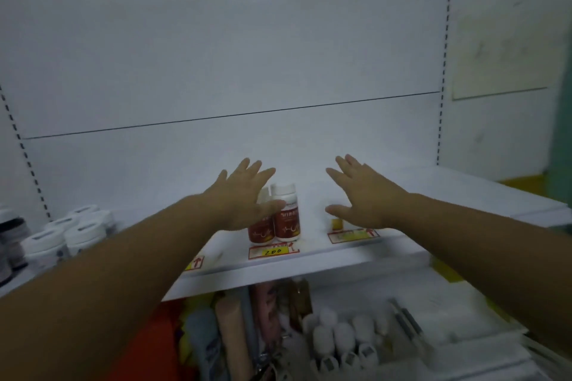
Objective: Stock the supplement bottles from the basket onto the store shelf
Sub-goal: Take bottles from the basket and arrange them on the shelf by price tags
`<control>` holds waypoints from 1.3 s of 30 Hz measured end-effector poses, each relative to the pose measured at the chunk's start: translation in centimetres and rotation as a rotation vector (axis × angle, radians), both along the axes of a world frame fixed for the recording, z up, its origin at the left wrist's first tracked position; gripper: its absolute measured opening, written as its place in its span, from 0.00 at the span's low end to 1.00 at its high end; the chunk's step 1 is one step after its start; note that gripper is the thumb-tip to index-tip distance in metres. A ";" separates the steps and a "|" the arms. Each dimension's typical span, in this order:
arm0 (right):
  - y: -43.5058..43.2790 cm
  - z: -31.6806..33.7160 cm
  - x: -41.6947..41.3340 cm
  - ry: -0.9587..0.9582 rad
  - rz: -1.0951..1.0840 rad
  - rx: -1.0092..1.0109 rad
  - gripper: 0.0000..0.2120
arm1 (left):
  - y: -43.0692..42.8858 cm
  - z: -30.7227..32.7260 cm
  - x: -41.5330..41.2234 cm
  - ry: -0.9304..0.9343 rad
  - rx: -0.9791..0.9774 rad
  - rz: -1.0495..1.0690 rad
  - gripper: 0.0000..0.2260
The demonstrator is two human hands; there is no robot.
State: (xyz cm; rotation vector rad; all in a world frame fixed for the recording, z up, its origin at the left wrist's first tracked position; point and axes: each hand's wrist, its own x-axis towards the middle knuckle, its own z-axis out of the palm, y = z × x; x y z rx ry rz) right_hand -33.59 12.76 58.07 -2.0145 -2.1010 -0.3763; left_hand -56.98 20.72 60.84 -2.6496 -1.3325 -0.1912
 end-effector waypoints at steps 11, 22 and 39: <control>-11.4 -3.9 4.4 0.021 0.108 0.032 0.25 | -8.8 -3.7 7.7 -0.378 -0.051 -0.329 0.15; -7.8 -22.6 11.7 0.153 0.113 -0.410 0.16 | -5.2 -21.3 11.1 -0.182 -0.665 0.031 0.14; 7.2 -38.6 8.9 1.000 -0.071 -0.325 0.27 | 1.5 -37.2 17.8 -0.052 -0.369 0.461 0.34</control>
